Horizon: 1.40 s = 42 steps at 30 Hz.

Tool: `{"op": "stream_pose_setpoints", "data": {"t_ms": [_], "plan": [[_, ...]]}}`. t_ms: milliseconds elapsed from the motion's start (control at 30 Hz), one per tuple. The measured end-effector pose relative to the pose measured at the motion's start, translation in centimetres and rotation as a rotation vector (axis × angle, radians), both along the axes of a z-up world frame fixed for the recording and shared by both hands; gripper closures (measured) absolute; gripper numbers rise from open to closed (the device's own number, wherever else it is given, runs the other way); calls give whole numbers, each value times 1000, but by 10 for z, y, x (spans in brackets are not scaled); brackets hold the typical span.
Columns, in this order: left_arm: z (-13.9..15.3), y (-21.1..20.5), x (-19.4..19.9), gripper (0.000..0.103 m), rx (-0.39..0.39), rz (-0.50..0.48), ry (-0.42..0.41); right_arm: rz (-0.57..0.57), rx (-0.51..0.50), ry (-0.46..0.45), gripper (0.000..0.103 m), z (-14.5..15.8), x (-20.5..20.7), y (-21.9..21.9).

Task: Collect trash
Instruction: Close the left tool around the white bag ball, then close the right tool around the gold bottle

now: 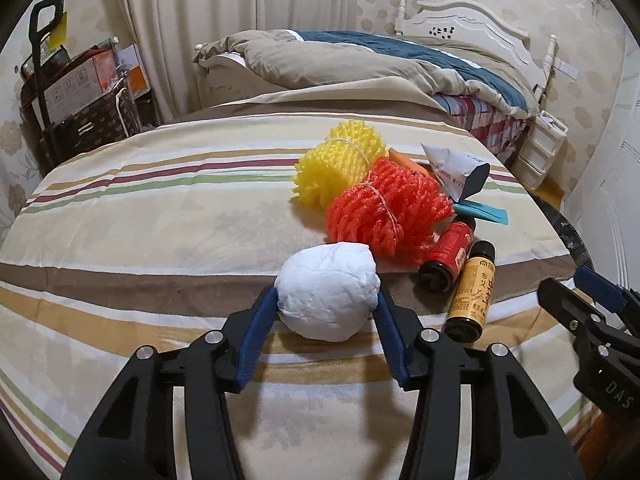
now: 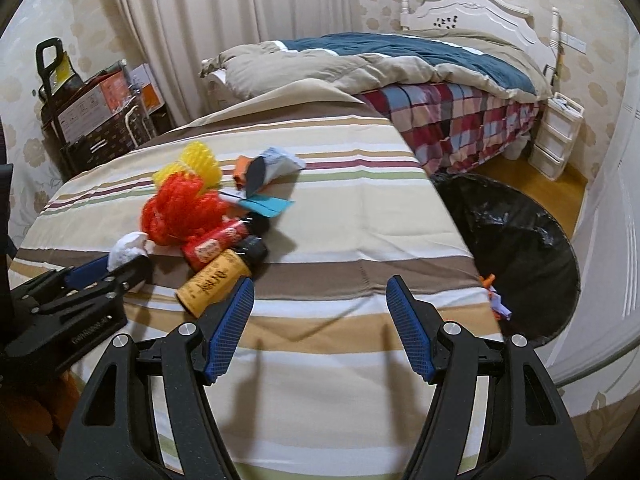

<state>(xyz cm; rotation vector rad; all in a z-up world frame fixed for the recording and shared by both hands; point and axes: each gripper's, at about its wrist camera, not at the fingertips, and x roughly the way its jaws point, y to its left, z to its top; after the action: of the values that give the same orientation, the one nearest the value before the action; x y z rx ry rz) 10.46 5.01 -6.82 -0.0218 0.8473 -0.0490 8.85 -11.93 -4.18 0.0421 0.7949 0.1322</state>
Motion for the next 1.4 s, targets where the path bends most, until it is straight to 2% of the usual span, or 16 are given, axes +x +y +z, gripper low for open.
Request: {"op": "stream_pose_setpoints", "data": {"t_ms": [433, 800, 967, 1033, 1200, 1400], "plan": [[9, 32, -14, 55, 7, 57, -39, 79, -20, 38, 36, -8, 20, 53], [6, 51, -15, 55, -15, 85, -28, 36, -38, 78, 36, -16, 21, 35], [5, 50, -15, 55, -9, 86, -31, 52, -44, 78, 48, -15, 27, 38], [5, 49, -16, 55, -7, 87, -29, 59, -41, 87, 61, -16, 30, 39], [4, 49, -16, 55, 1, 87, -29, 71, -43, 100, 79, -18, 31, 37], [6, 44, -16, 55, 8, 80, -38, 66, -31, 100, 80, -19, 26, 27]]}}
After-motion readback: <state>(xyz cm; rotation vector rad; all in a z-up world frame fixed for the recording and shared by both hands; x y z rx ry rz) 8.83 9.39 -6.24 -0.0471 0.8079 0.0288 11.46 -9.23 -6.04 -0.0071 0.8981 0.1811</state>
